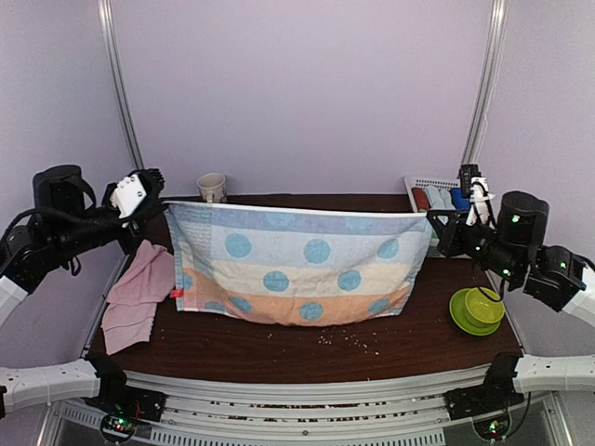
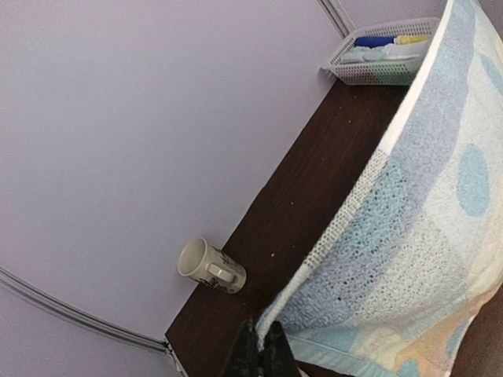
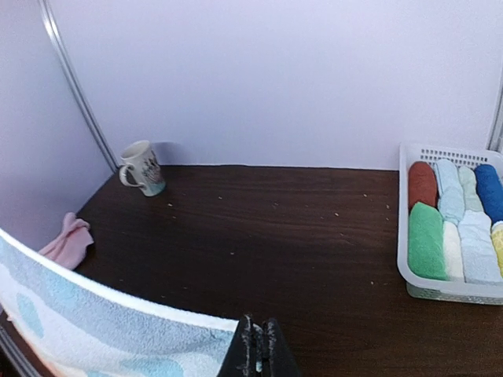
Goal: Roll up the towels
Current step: Flatten out the towel at the center of the board, then fold the towel at the center of the board.
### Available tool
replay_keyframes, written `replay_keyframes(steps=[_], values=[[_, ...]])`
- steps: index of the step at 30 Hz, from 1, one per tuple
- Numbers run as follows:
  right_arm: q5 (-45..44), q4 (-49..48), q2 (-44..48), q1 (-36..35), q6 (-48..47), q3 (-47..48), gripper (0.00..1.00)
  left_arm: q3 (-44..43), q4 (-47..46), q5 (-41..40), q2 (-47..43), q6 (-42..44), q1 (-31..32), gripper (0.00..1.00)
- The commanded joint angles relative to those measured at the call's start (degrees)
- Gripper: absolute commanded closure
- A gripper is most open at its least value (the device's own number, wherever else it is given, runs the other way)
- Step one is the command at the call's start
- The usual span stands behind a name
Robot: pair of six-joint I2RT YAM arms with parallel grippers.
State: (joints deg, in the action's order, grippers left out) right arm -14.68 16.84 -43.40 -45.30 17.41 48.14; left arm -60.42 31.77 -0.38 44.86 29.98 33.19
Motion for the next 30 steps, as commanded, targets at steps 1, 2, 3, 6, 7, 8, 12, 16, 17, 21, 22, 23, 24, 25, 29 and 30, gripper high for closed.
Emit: replay_keyframes(steps=[1,2,3,6,7,8,12,16,17,21,22,23,24,25,29,30], values=[[-12.61,0.35,-10.88,0.12,2.04,0.51,1.0,4.63,0.29,-4.96,9.12,-3.64,-0.73,1.0],[-14.0,-0.21,-14.14,0.24,1.75,1.48,1.0,5.57,-0.82,-6.03,11.61,-3.98,-0.8,1.0],[-14.95,-0.82,-18.06,0.25,1.25,2.66,1.0,6.44,-2.2,-6.53,14.5,-4.38,-0.9,1.0],[-18.94,-1.39,-30.04,0.66,0.4,7.42,1.0,6.7,-5.78,-8.48,24.47,-4.95,-1.4,1.0],[-20.46,-1.61,-33.5,0.97,-0.1,9.4,1.0,6.39,-6.82,-8.87,27.14,-4.72,-1.66,1.0],[-21.81,-1.96,-37.12,1.38,-0.73,10.86,1.0,5.96,-7.8,-9.01,29.89,-4.13,-2.0,1.0],[-24.45,-6.49,-48.08,4.64,-4.0,13.8,1.0,5.06,-13.9,-11.92,38.61,-1.2,-3.34,1.0],[-22.9,-10.8,-54.0,7.9,-6.46,15.03,1.0,3.86,-21.49,-15.06,45.25,0.69,-4.77,1.0],[-22.09,-11.76,-54.95,8.62,-6.86,15.2,1.0,3.24,-22.67,-15.2,46.71,1.0,-5.02,1.0],[-19.28,-17.07,-56.09,10.08,-10.27,14.06,1.0,2.19,-27.3,-15.66,50.96,2.56,-5.13,1.0],[-18.2,-18.39,-56.0,10.53,-10.97,13.7,1.0,2.12,-28.31,-15.84,51.7,3.21,-5.15,1.0],[-16.56,-19.55,-55.79,10.98,-11.64,13.24,1.0,2.13,-29.4,-16.15,52.19,3.79,-5.09,1.0],[-15.06,-20.46,-55.44,11.53,-11.93,12.76,1.0,2.26,-30.35,-16.41,52.46,4.38,-5.19,1.0],[-13.67,-21.38,-55.13,12.21,-12.15,12.32,1.0,2.54,-31.53,-16.45,52.43,4.98,-5.28,1.0],[-9.26,-23.84,-53.88,14.1,-14.56,10.41,1.0,3.61,-34.53,-15.02,51.35,7.55,-5.37,1.0],[-8.13,-24.07,-53.62,14.17,-15.38,10.13,1.0,3.71,-34.72,-14.43,51.01,8.02,-5.41,1.0]])
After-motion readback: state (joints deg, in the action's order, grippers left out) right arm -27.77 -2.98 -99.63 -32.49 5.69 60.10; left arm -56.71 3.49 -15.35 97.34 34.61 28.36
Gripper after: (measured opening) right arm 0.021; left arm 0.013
